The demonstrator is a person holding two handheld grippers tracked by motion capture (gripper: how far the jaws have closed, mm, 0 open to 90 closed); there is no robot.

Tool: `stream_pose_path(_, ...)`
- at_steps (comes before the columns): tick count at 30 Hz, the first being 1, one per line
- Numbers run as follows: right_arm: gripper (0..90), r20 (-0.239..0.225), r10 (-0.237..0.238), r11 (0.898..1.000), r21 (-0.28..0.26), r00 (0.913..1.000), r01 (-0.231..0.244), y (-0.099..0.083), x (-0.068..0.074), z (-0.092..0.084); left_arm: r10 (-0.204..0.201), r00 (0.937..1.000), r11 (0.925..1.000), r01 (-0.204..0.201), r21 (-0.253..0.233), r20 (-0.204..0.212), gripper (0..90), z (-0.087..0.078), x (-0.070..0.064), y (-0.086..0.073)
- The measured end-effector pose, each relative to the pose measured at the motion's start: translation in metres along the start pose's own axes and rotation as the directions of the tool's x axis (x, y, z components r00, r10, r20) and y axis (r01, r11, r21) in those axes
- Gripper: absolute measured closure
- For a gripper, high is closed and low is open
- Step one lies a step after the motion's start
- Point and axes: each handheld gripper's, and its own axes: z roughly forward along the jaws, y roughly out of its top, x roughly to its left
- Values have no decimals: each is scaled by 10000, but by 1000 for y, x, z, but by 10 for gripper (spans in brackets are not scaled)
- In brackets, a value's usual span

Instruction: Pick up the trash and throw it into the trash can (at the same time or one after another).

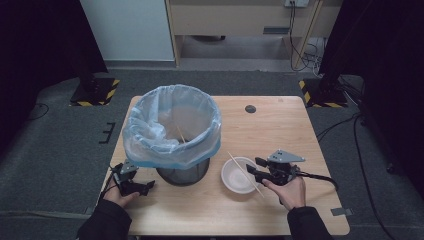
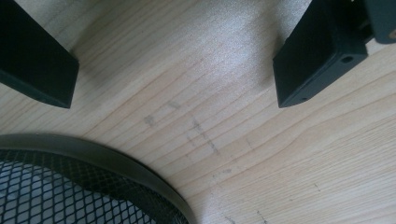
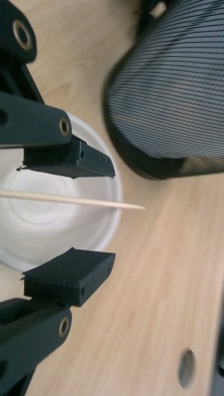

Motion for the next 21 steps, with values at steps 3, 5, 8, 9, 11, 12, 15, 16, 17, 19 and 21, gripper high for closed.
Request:
stream_pose_path(3, 542, -98, -37, 9987, 506, 9999, 42, -3, 2, 6, -1, 10000, 10000, 1, 3, -1, 0, 0, 0, 0)
stream_pose_path(5, 558, -83, -89, 9967, 809, 9999, 96, -5, 3, 9, 0, 10000, 10000, 0, 0, 0, 0, 0, 0, 0)
stream_pose_path(8, 573, -212, -145, 9915, 1288, 9997, 171, -9, 5, 14, -1, 10000, 10000, 1, 1, 0, 0, 0, 0, 0)
stream_pose_path(9, 579, -218, -168, 9898, 1412, 9996, 198, -10, 5, 15, 0, 10000, 10000, 0, 0, 1, 0, 0, 0, 0)
stream_pose_path(11, 593, -183, -236, 9852, 1692, 9996, 264, -11, 5, 18, -1, 10000, 10000, 1, 0, 1, 0, 0, 0, 0)
stream_pose_path(12, 600, -163, -237, 9836, 1786, 9996, 263, -12, 5, 18, 1, 10000, 10000, -1, 1, 1, 0, 0, 0, 0)
stream_pose_path(15, 621, -243, 38, 9814, 1919, 9997, 10, -15, 3, 20, 0, 10000, 10000, 0, 1, 1, 0, 0, 0, 0)
stream_pose_path(16, 627, -213, 133, 9800, 1986, 9997, -88, -16, 2, 21, 3, 10000, 10000, -3, 1, 1, 0, 0, 0, 0)
stream_pose_path(17, 632, -171, 179, 9771, 2125, 9997, -139, -17, 1, 21, -3, 10000, 10000, 3, -2, 1, 0, 0, 0, 0)
stream_pose_path(19, 648, -133, 207, 9746, 2231, 9997, -172, -19, -1, 21, -1, 10000, 10000, 1, 1, 1, 0, 0, 0, 0)
stream_pose_path(21, 664, -99, 81, 9718, 2356, 9999, -55, -19, -2, 22, 0, 10000, 10000, 0, 2, 1, 0, 0, 0, 0)
